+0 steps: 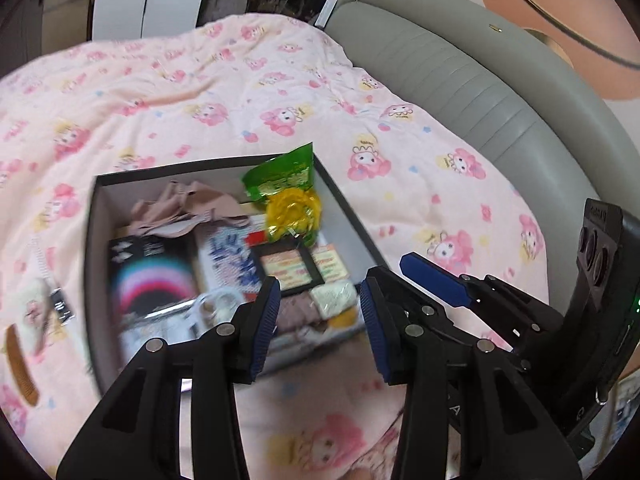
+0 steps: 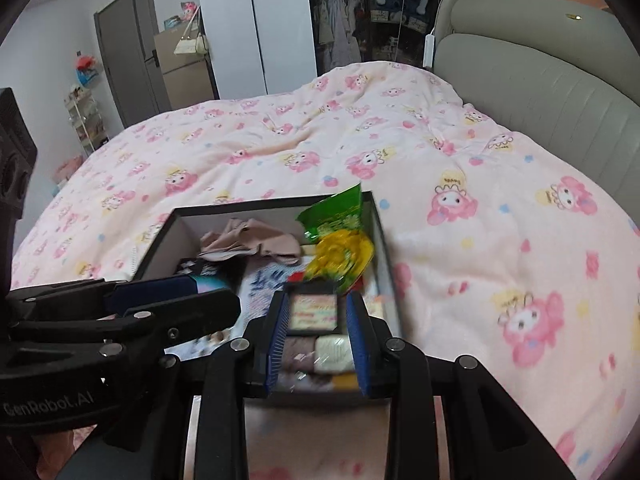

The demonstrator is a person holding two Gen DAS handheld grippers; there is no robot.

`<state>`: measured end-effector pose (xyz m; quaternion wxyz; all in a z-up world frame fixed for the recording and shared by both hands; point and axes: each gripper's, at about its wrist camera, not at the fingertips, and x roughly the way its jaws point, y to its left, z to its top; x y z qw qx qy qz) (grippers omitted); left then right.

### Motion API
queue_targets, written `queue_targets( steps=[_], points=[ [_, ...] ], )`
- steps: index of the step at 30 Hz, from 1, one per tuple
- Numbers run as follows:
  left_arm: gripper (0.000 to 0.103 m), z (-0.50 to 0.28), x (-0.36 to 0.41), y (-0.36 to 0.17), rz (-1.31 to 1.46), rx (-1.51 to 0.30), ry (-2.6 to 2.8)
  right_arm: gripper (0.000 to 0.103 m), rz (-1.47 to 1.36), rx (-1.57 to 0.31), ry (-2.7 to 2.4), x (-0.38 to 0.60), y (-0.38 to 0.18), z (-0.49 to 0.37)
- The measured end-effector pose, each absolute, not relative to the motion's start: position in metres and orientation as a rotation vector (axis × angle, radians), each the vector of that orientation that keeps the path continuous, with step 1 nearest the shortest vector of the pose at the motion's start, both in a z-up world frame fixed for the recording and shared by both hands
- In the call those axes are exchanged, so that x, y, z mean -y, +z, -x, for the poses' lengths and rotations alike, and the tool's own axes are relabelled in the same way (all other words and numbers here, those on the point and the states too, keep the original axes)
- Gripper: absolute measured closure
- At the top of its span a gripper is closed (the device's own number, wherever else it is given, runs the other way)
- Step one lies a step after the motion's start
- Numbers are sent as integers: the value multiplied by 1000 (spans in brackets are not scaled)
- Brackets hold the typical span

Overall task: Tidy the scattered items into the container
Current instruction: 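Withdraw the left tool from the box and reach to the wooden comb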

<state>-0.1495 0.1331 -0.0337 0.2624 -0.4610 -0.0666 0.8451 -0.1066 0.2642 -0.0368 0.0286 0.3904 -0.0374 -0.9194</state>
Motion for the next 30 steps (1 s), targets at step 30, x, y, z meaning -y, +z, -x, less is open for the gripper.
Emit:
queue_targets(
  steps=[30],
  points=[
    [56, 81, 156, -102, 1615, 842, 2488, 78, -1276, 129, -2226, -28, -80, 90]
  ],
)
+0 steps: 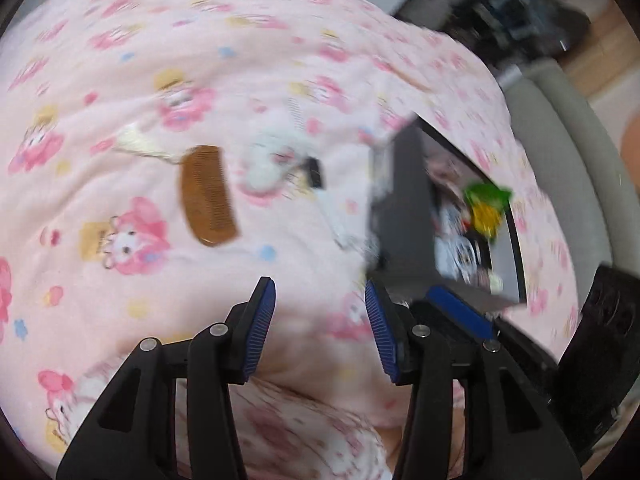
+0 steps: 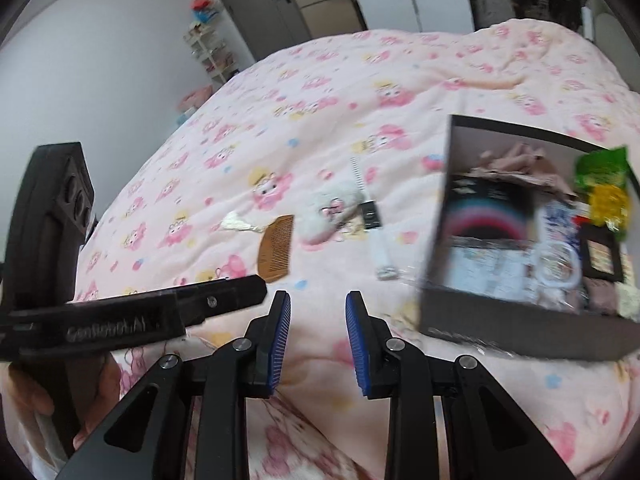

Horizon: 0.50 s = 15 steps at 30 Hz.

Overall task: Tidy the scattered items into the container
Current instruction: 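Withdraw the left tool from the box and reach to the wooden comb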

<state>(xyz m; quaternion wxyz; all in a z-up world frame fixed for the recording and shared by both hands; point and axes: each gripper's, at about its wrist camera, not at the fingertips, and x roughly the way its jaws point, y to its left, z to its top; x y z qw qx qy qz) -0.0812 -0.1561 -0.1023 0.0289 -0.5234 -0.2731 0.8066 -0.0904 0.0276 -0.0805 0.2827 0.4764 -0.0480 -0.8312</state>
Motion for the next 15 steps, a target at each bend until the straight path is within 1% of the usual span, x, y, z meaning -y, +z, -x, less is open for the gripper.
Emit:
queue_targets(
  steps=[2, 4, 5, 7, 8, 10, 12, 15],
  points=[
    [56, 92, 181, -114, 1613, 963, 2546, 77, -1314, 142, -2172, -11, -92, 103],
    [56, 108, 201, -124, 1638, 1006, 2676, 77, -1346, 147, -2137, 4, -103, 116],
    [56, 117, 212, -130, 1643, 1069, 2698, 77, -1358, 139, -2133, 11, -108, 122],
    [56, 129, 235, -149, 1605, 1358, 2601, 77, -1394, 103, -2112, 28, -119, 136],
    [55, 134, 241, -159, 1601, 1435, 2568, 77, -1419, 72, -2096, 38, -126, 143],
    [56, 146, 246, -187, 1709, 1474, 2527, 77, -1456, 13, -2064, 52, -137, 151],
    [56, 154, 249, -214, 1804, 1552, 2392, 77, -1489, -30, -2036, 64, -151, 159],
    [56, 157, 252, -226, 1851, 1590, 2364, 77, -1540, -25, -2025, 72, -169, 173]
  ],
)
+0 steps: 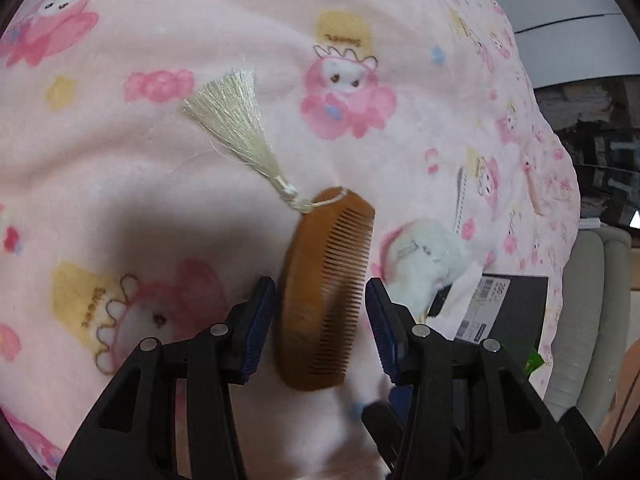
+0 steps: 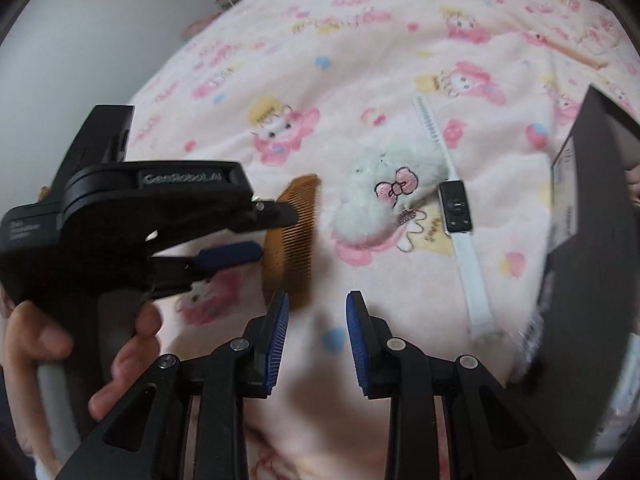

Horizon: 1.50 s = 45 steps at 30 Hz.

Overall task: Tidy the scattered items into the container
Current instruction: 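Withdraw the left tool from the box and reach to the wooden comb, then grasp the wooden comb with the left tool and lift it toward the box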

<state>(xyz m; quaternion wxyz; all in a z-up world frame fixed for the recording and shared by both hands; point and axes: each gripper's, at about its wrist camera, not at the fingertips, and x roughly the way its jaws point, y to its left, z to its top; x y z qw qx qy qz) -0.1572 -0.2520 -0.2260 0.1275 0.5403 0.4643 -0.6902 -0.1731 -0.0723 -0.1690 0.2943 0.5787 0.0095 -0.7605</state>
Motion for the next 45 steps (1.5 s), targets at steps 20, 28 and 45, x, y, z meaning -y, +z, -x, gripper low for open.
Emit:
queue_targets(
  steps=[20, 28, 45],
  points=[
    [75, 146, 187, -217, -1741, -1355, -2142, 82, -1506, 159, -1978, 28, -163, 160],
    [75, 113, 113, -191, -1917, -1285, -2241, 82, -1484, 209, -2036, -49, -138, 95],
    [55, 157, 67, -214, -2047, -1197, -2389, 81, -1599, 354, -2002, -108, -171, 59]
  ],
)
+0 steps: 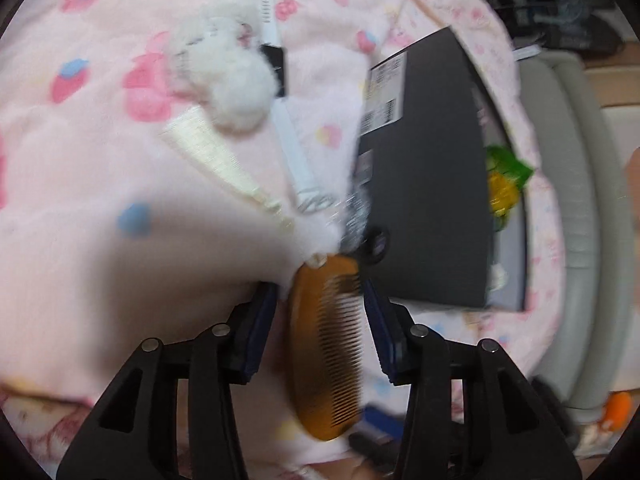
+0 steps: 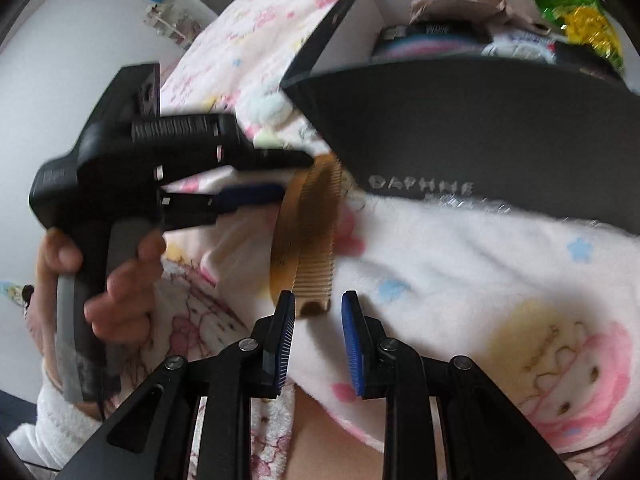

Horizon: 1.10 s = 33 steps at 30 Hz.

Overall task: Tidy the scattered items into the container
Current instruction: 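Grasp the wooden comb with the left tool and lift it toward the box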

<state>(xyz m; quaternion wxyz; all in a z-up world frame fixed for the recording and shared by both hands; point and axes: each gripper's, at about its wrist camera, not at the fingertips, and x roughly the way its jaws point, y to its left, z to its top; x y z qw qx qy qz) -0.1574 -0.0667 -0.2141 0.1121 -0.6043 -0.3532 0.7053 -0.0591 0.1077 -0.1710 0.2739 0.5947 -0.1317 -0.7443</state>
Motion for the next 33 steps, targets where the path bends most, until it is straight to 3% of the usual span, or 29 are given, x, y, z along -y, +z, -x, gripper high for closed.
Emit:
queue_targets(
  steps=[3, 10, 13, 25, 28, 33],
  points=[
    [54, 169, 71, -229, 1787, 1148, 1986, 81, -1600, 384, -1967, -99, -176, 63],
    [74, 164, 67, -225, 1815, 1062, 2071, 81, -1587, 430, -1923, -87, -188, 64],
    [76, 162, 67, -223, 1814, 1067, 2077, 83, -1590, 473, -1923, -90, -187, 66],
    [75, 151, 40, -218, 1889, 898, 2056, 85, -1546, 509, -2141, -101, -168, 77],
    [69, 151, 31, -220, 1901, 862, 2022, 85, -1510, 564, -2213, -116, -159, 82],
    [59, 140, 61, -210, 1799, 1065, 2063, 85, -1539, 553, -2241, -133, -150, 91]
  ],
)
